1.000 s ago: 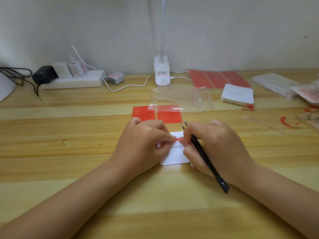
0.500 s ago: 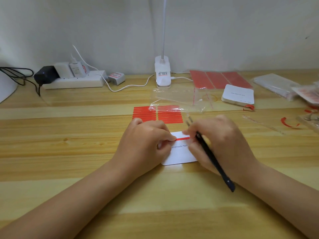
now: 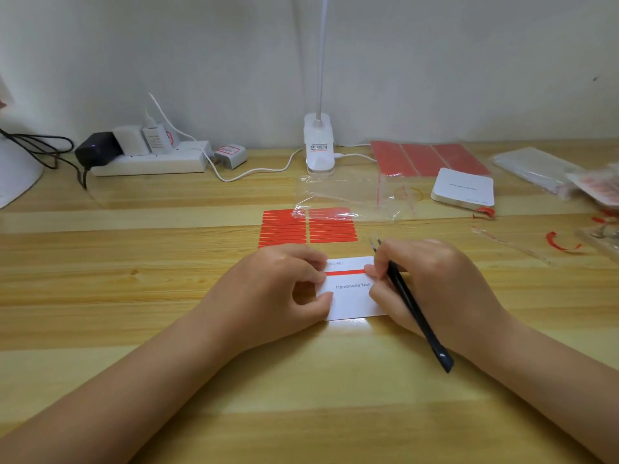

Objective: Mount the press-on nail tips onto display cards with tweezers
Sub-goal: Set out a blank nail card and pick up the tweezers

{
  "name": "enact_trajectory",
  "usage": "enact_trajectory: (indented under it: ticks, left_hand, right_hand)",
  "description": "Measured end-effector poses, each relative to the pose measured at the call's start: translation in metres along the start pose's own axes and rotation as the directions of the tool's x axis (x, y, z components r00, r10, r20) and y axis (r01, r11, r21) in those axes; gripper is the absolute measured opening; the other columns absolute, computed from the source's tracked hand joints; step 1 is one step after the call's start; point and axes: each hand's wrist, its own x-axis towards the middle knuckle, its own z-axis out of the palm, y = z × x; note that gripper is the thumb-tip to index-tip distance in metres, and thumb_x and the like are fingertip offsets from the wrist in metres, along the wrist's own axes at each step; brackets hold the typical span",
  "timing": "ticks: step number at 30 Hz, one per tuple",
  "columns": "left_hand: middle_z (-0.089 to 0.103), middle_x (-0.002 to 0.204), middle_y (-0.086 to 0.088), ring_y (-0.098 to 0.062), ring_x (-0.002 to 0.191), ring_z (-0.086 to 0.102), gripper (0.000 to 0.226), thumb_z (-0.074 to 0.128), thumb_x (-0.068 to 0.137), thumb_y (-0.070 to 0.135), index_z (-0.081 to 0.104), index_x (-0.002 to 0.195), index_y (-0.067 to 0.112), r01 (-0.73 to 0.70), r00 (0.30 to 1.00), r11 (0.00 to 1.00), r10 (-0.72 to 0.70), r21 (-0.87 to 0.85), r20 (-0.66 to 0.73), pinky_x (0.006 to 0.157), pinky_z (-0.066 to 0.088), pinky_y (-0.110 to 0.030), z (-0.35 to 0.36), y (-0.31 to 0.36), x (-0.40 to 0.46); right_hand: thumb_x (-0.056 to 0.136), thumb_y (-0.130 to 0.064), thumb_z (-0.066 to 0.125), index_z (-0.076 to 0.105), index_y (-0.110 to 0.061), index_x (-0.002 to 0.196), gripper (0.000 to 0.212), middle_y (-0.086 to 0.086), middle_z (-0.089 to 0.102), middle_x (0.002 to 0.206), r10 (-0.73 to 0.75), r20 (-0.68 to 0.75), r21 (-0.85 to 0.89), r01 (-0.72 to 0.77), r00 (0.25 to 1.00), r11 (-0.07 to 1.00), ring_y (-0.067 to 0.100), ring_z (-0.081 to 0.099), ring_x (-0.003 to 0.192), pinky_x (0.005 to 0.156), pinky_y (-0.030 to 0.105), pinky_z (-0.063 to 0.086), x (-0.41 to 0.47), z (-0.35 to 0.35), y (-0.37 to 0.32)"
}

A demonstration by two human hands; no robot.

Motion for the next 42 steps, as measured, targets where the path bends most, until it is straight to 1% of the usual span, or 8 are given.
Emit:
enact_trajectory:
  ticks: [9, 14, 19, 26, 32, 35, 38, 42]
  left_hand:
    - [0.070, 0.101, 0.002, -0.011, 0.090, 0.065, 0.024, 0.068, 0.069, 0.028, 0.073, 0.081, 0.007, 0.033, 0.999, 0.999, -0.034, -0.034, -0.015, 0.073, 0.054, -0.033, -0.002, -0.002, -0.003]
    - [0.067, 0.101, 0.008, -0.011, 0.089, 0.063, 0.030, 0.058, 0.074, 0.032, 0.072, 0.098, 0.020, 0.013, 1.000, 1.000, -0.013, 0.013, 0.008, 0.070, 0.052, -0.031, -0.003, 0.001, -0.002]
    - [0.069, 0.101, 0.006, -0.004, 0.088, 0.061, 0.024, 0.060, 0.072, 0.031, 0.075, 0.080, 0.013, 0.017, 1.000, 1.000, -0.017, -0.014, 0.007, 0.071, 0.053, -0.030, -0.001, -0.002, -0.002]
    - [0.070, 0.103, 0.004, -0.002, 0.091, 0.062, 0.025, 0.070, 0.070, 0.030, 0.075, 0.082, 0.009, 0.030, 0.999, 0.999, -0.031, -0.019, -0.035, 0.077, 0.053, -0.029, 0.001, -0.003, -0.003]
    - [0.069, 0.107, 0.002, -0.004, 0.092, 0.064, 0.025, 0.067, 0.070, 0.030, 0.074, 0.080, 0.008, 0.016, 0.999, 1.000, -0.016, -0.013, -0.040, 0.078, 0.052, -0.027, 0.003, -0.004, -0.003]
    - [0.067, 0.109, -0.001, -0.006, 0.097, 0.063, 0.021, 0.064, 0.071, 0.029, 0.069, 0.078, 0.011, -0.002, 0.999, 1.000, 0.001, -0.027, -0.037, 0.079, 0.052, -0.030, 0.003, -0.004, -0.004]
    - [0.061, 0.108, 0.001, -0.010, 0.097, 0.059, 0.020, 0.062, 0.075, 0.026, 0.063, 0.087, 0.011, -0.050, 0.996, 0.999, 0.049, -0.006, -0.077, 0.078, 0.050, -0.029, 0.004, -0.004, -0.002]
    - [0.054, 0.100, 0.001, -0.002, 0.090, 0.048, 0.029, 0.065, 0.074, 0.021, 0.057, 0.100, 0.013, -0.040, 0.967, 0.996, 0.018, -0.082, -0.255, 0.076, 0.037, -0.007, 0.002, -0.002, 0.004]
  right_hand:
    - [0.069, -0.018, 0.050, 0.059, -0.010, 0.071, 0.013, 0.002, 0.066, 0.062, 0.026, -0.151, 0.009, -0.025, 0.988, 1.000, 0.025, 0.062, 0.056, 0.064, 0.036, 0.042, 0.002, -0.002, 0.003]
    - [0.077, -0.014, 0.058, 0.061, -0.017, 0.080, 0.006, -0.006, 0.067, 0.076, -0.174, 0.106, 0.034, 0.171, 0.979, 0.985, 0.012, 0.059, 0.068, 0.071, 0.028, 0.041, 0.003, 0.006, 0.000]
    - [0.071, -0.020, 0.050, 0.058, -0.015, 0.072, 0.010, -0.004, 0.065, 0.059, -0.079, 0.056, 0.057, 0.075, 0.995, 0.996, 0.017, 0.055, 0.050, 0.062, 0.035, 0.041, 0.003, 0.005, 0.002]
    - [0.070, -0.018, 0.057, 0.056, -0.011, 0.071, 0.008, -0.001, 0.062, 0.056, 0.175, -0.055, -0.027, -0.176, 0.983, 0.984, 0.025, 0.056, 0.051, 0.060, 0.036, 0.046, 0.002, -0.002, 0.003]
    - [0.074, -0.026, 0.067, 0.055, -0.016, 0.076, 0.016, -0.006, 0.060, 0.063, 0.094, 0.037, -0.029, -0.093, 0.995, 0.995, 0.017, 0.056, 0.056, 0.067, 0.030, 0.039, 0.003, 0.001, 0.004]
    - [0.075, -0.018, 0.076, 0.045, -0.028, 0.077, 0.032, -0.004, 0.066, 0.072, 0.210, 0.028, 0.144, -0.211, 0.977, 0.967, 0.017, 0.062, 0.066, 0.070, 0.030, 0.044, 0.005, -0.002, 0.003]
    - [0.077, -0.010, 0.072, 0.043, -0.033, 0.076, 0.037, -0.002, 0.066, 0.079, 0.363, 0.137, 0.472, -0.383, 0.922, 0.794, 0.007, 0.063, 0.062, 0.062, 0.024, 0.052, 0.007, -0.003, 0.002]
    - [0.080, 0.000, 0.066, 0.044, -0.018, 0.080, 0.028, -0.008, 0.066, 0.084, 0.436, 0.147, 0.669, -0.414, 0.888, 0.617, 0.004, 0.059, 0.056, 0.062, 0.016, 0.052, 0.010, -0.003, 0.002]
